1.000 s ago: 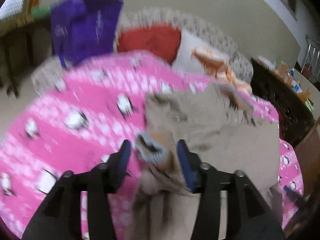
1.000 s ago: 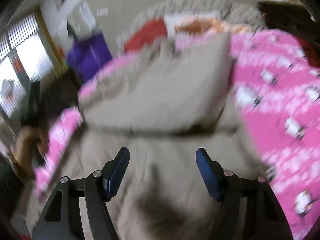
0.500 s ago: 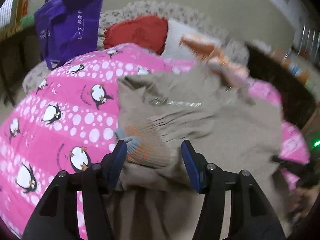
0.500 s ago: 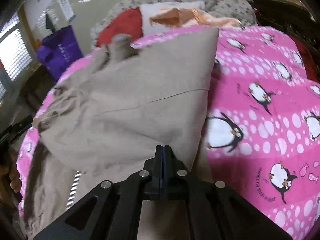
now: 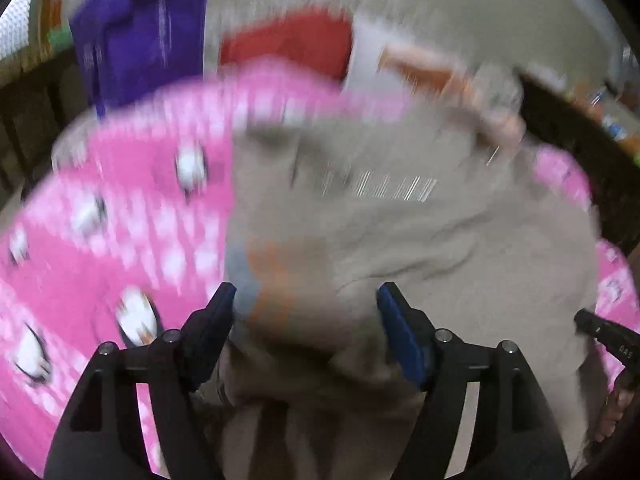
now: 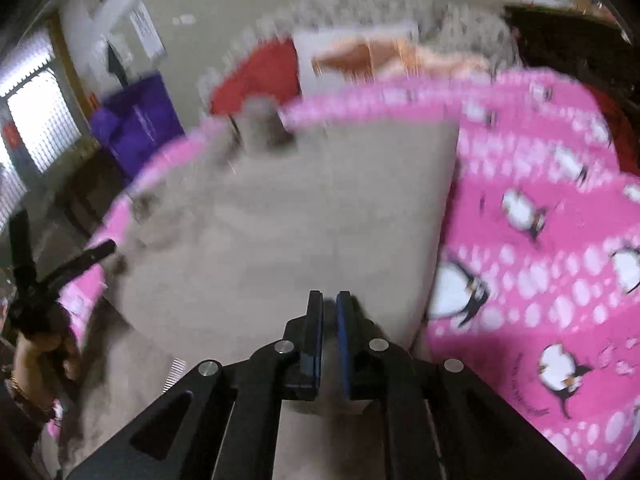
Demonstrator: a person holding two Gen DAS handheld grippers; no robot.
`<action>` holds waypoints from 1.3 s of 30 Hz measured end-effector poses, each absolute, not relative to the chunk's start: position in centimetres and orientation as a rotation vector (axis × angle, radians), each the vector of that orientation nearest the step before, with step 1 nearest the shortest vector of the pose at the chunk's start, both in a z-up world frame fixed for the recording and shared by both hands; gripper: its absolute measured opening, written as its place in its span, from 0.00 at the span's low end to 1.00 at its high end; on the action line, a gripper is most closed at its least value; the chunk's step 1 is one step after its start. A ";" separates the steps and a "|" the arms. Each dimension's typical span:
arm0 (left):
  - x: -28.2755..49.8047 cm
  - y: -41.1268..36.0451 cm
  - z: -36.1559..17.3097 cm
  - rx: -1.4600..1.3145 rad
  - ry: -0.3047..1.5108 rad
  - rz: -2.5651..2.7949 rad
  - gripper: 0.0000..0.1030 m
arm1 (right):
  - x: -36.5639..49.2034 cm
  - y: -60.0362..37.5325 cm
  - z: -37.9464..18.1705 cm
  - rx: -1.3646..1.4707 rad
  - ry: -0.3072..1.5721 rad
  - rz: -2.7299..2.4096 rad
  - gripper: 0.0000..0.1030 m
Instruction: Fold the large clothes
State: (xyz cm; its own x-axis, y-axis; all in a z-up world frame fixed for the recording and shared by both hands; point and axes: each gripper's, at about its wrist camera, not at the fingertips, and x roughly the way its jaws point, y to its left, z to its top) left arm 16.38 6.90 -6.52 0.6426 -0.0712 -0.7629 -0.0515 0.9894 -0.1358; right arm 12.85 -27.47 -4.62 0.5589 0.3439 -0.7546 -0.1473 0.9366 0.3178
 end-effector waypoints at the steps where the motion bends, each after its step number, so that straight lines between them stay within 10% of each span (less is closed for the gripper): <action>1: 16.7 7.4 -8.1 -0.178 0.919 -0.026 0.74 | 12.9 -27.6 -6.0 0.246 0.961 0.299 0.06; 17: 17.3 7.3 -1.2 -0.242 0.720 -0.006 0.82 | 16.0 -30.8 1.9 0.378 0.835 0.178 0.09; 39: 22.9 5.7 -8.2 -0.108 0.848 0.040 1.00 | 24.8 -30.2 -5.7 0.324 0.659 0.043 0.13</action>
